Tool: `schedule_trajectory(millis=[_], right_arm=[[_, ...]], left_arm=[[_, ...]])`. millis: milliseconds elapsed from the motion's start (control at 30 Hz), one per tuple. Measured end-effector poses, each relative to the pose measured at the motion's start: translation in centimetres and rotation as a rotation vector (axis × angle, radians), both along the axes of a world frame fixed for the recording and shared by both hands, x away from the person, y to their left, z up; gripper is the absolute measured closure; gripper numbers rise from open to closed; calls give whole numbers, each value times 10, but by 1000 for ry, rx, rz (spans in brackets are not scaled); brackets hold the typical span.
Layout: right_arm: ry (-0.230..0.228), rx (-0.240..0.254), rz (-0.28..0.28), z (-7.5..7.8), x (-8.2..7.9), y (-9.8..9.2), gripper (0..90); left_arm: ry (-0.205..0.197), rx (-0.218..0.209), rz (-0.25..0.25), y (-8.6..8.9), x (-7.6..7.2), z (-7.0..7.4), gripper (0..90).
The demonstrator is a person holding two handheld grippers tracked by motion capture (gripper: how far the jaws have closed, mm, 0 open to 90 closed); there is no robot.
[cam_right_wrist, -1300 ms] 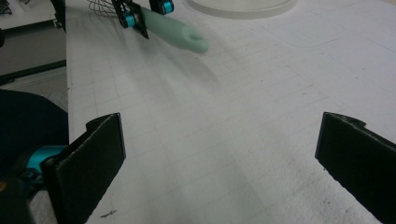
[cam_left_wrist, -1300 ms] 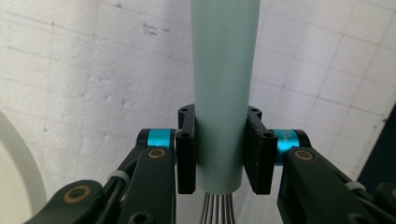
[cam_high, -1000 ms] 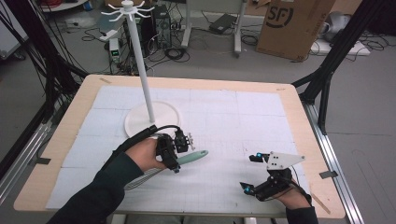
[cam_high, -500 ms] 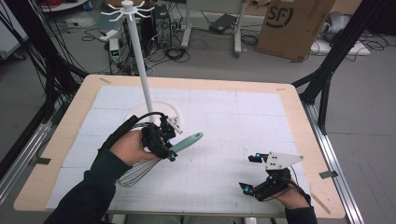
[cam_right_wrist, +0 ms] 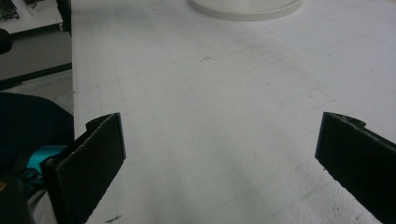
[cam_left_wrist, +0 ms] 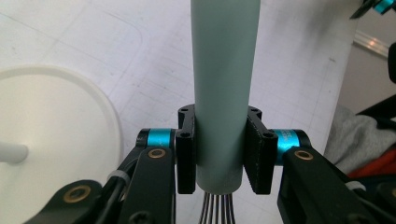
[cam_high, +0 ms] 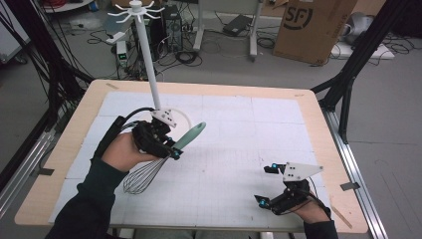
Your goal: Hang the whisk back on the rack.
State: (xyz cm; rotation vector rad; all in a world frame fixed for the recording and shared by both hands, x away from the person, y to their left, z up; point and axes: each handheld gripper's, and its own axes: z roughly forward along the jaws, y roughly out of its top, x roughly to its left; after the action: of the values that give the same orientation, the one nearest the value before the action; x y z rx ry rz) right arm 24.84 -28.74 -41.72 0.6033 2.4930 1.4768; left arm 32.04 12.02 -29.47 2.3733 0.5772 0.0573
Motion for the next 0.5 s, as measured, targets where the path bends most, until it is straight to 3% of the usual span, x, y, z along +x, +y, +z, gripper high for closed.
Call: schedule_trajectory(millis=[233, 300, 500], right_arm=[[1, 4, 1, 0, 0, 0, 5], [1, 6, 3, 0, 0, 0, 5], [1, 8, 4, 0, 0, 0, 5]], left_arm=[[-20, -97, 43, 19, 2, 11, 694], [-44, -110, 70, 23, 2, 13, 694], [-64, -165, 118, 33, 5, 18, 694]])
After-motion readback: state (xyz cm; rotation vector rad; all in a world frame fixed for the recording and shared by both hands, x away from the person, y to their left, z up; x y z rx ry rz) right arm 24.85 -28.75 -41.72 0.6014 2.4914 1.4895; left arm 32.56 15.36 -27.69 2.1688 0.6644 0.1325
